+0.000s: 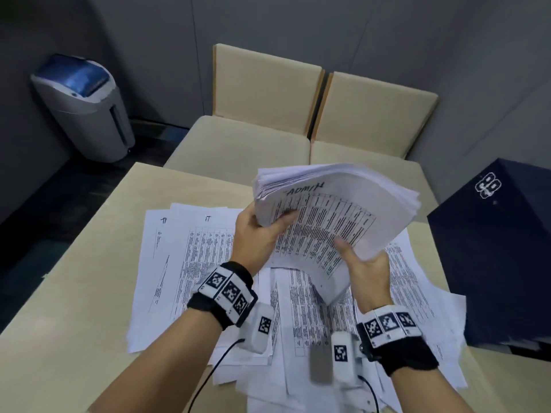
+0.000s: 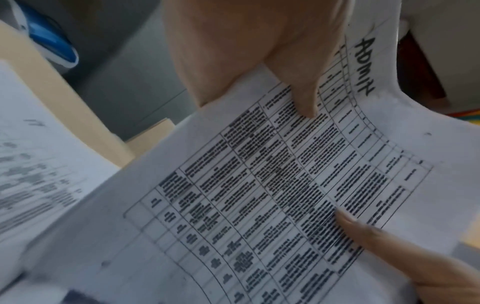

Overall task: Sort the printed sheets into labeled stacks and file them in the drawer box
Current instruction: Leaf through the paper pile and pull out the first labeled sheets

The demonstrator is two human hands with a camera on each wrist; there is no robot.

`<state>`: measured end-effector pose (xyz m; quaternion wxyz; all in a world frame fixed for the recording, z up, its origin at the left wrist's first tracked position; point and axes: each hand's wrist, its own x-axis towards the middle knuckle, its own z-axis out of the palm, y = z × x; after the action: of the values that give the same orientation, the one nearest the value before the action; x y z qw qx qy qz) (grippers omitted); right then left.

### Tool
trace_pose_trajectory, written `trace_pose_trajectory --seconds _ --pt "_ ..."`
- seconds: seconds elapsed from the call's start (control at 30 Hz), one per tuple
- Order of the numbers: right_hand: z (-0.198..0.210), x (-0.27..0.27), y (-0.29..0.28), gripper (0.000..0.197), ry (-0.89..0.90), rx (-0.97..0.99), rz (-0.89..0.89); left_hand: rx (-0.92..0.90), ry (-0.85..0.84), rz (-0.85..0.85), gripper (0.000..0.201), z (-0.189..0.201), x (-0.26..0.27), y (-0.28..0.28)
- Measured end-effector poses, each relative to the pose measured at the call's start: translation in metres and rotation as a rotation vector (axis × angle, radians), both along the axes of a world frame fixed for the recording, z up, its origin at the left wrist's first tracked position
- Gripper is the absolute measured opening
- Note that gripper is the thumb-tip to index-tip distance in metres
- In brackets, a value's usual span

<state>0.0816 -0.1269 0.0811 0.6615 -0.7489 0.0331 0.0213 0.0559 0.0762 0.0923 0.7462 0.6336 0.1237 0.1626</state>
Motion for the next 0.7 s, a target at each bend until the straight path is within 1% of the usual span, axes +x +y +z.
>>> trace_pose_trajectory --seconds 0.03,0.1,0.17,0.23,0.27,0.37,0.4,0.47,0.53,0.63,0.7 --pt "-0.004 -0.001 -0.001 0.023 0.045 -0.046 0.036 0.003 0.019 -0.007 0.025 -0.001 -0.001 -0.001" --pt "-0.014 -0.004 -0.003 0.019 0.148 -0.17 0.167 0.012 0.064 -0.044 0.025 -0.006 -0.003 0.0" --pt "-0.02 -0.006 -0.008 0.019 0.17 -0.251 0.239 0.038 0.083 -0.054 0.028 -0.004 -0.004 0.003" --pt "-0.014 -0.002 -0.012 0.027 0.11 -0.278 0.26 0.054 0.076 -0.026 0.033 0.001 -0.003 0.009" --pt "-0.008 0.0 -0.013 0.025 0.079 -0.289 0.284 0.039 0.071 0.0 0.033 0.004 -0.004 0.011" --pt "0.008 0.008 -0.014 0.011 -0.005 -0.268 0.336 0.002 0.104 0.11 0.032 0.006 -0.004 0.022" --pt "0.014 0.008 -0.013 0.013 -0.019 -0.243 0.344 0.001 0.137 0.159 0.034 0.001 -0.004 0.028" --pt "0.014 0.009 -0.012 0.02 0.005 -0.173 0.301 0.034 0.257 0.251 0.04 -0.019 -0.007 0.046" --pt "0.011 0.01 -0.015 0.019 0.028 -0.119 0.205 0.145 0.477 0.303 0.05 -0.045 -0.023 0.071" --pt "-0.004 0.011 -0.026 0.024 0.054 -0.153 0.101 0.493 0.908 0.292 0.072 -0.09 -0.067 0.118" --pt "-0.009 0.011 -0.03 0.022 0.091 -0.165 0.058 0.666 1.107 0.324 0.081 -0.115 -0.096 0.145"
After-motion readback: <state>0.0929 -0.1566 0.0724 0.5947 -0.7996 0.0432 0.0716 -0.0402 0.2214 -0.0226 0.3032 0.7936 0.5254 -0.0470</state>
